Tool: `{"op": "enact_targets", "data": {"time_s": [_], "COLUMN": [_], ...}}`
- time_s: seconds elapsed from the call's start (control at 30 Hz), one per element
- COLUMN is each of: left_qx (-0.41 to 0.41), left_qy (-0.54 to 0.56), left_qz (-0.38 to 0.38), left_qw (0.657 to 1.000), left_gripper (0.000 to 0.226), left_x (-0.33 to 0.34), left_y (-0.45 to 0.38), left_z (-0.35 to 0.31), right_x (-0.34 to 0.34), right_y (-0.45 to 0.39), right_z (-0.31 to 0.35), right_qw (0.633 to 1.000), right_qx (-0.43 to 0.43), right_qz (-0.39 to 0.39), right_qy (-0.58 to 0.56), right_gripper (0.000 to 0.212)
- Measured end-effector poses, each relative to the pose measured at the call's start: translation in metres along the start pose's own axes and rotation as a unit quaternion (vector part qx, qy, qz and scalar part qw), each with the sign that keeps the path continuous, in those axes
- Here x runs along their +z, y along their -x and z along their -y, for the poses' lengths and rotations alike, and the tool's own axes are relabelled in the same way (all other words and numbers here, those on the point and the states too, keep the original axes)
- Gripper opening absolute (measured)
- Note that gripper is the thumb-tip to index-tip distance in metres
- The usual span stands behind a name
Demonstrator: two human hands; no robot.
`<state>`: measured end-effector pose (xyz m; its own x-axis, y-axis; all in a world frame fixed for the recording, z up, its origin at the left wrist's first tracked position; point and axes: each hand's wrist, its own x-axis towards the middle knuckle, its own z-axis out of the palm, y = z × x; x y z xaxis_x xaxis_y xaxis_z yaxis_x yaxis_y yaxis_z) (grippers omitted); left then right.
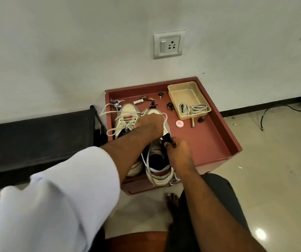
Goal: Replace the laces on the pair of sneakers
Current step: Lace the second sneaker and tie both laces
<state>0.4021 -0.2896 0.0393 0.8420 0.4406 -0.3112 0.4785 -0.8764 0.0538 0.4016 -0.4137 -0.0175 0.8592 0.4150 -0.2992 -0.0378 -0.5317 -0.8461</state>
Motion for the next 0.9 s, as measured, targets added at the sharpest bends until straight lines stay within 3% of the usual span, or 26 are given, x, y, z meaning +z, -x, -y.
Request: {"op": "enact_targets", "data": {"time_s": [0.23, 0.4, 0.47, 0.53, 0.63, 0.7, 0.9], "left_qx": [0.047, 0.043, 0.024, 0.006, -0.012, -0.017, -0.022], "left_qy": [0.002, 0.159, 0.264, 0.368, 0.491, 0.543, 0.616], "left_qz": [0.026, 0.053, 0.049, 0.035, 0.036, 0.046, 0.072], "left_qw": [0.999, 0.985, 0.963, 0.929, 0.870, 0.838, 0.784], "left_gripper": [0.019, 0.020, 0.017, 0.013, 0.012, 0.013, 0.012], "left_x": [0.018, 0.071, 0.084, 0.096, 0.103, 0.100, 0.091], "left_y": [0.129, 0.168, 0.160, 0.156, 0.160, 0.162, 0.165], "left_z": [0.013, 0.026, 0.036, 0.043, 0.046, 0.046, 0.042], "right_x": [0.008, 0.008, 0.002, -0.011, -0.027, -0.029, -0.026], "right_y": [-0.003, 0.005, 0.013, 0.025, 0.051, 0.065, 0.062], "right_z": [-0.006, -0.008, -0.004, 0.002, 0.005, -0.001, -0.002], "right_qw": [1.000, 0.998, 0.996, 0.984, 0.899, 0.862, 0.839], "right_qx": [-0.003, -0.017, -0.061, -0.179, -0.332, -0.343, -0.367], "right_qz": [-0.008, 0.004, 0.003, 0.005, 0.068, 0.116, 0.117], "right_qy": [-0.005, -0.054, -0.058, 0.025, 0.279, 0.355, 0.385], "right_gripper": [0.017, 0.026, 0.043, 0.058, 0.048, 0.036, 0.019]}}
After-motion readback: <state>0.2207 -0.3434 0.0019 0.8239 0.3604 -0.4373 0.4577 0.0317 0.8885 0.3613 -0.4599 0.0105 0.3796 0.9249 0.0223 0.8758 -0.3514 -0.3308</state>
